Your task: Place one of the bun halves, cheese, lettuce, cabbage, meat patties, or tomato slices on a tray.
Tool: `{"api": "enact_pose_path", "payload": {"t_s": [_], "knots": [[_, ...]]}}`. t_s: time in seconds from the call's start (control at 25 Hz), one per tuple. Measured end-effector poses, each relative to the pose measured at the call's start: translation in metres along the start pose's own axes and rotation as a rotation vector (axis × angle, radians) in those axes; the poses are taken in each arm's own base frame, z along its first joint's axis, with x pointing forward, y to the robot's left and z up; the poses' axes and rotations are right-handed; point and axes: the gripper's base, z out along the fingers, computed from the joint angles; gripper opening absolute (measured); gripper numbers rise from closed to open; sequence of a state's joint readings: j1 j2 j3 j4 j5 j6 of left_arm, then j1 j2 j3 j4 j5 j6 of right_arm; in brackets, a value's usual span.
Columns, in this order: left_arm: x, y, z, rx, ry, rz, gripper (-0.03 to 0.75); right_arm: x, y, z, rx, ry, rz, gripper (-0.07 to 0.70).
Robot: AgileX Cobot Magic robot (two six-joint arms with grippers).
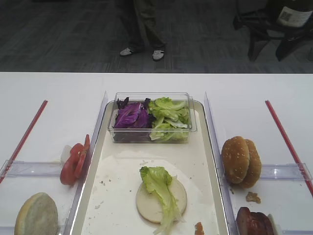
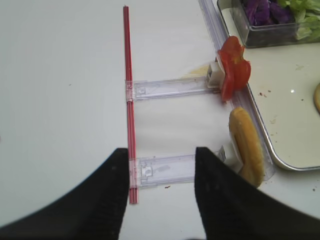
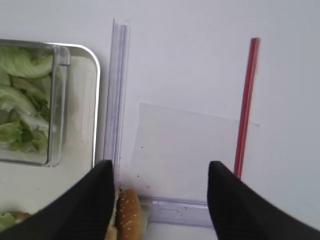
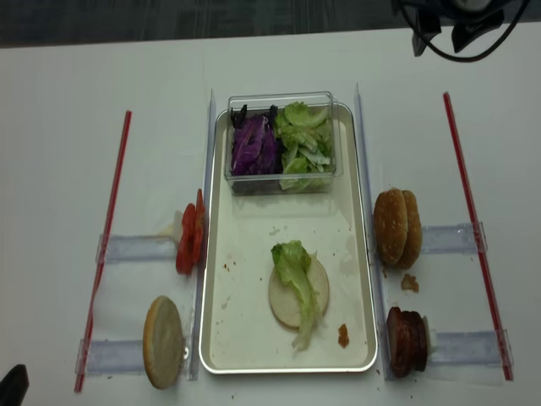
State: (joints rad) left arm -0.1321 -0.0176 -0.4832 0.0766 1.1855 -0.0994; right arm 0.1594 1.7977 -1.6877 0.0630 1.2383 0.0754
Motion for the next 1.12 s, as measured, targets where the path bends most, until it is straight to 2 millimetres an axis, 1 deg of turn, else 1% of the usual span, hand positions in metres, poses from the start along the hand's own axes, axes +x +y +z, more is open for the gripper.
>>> {"api": "enact_pose_path", "payload": {"t_s": [0.16,0.4,0.52,0.72,0.92,1.12], "knots": [[0.0,0.0,0.0,0.0,0.0,0.0,0.296,0.0,-0.012,-0.005,0.013,-0.011,0.012,0.433],[0.0,0.0,0.0,0.0,0.0,0.0,0.296,0.001,-0.014,-0.008,0.035,-0.016,-0.016,0.433],[0.0,0.0,0.0,0.0,0.0,0.0,0.296,0.006,-0.017,-0.008,0.063,-0.005,-0.026,0.433],[0.0,0.0,0.0,0.0,0.0,0.0,0.296,0.022,-0.02,-0.013,0.078,0.013,-0.029,0.433],[0.0,0.0,0.0,0.0,0.0,0.0,0.296,0.042,-0.02,-0.024,0.08,0.016,-0.029,0.433],[0.0,0.0,0.0,0.0,0.0,0.0,0.296,0.07,-0.021,-0.039,0.079,0.009,-0.03,0.433]]}}
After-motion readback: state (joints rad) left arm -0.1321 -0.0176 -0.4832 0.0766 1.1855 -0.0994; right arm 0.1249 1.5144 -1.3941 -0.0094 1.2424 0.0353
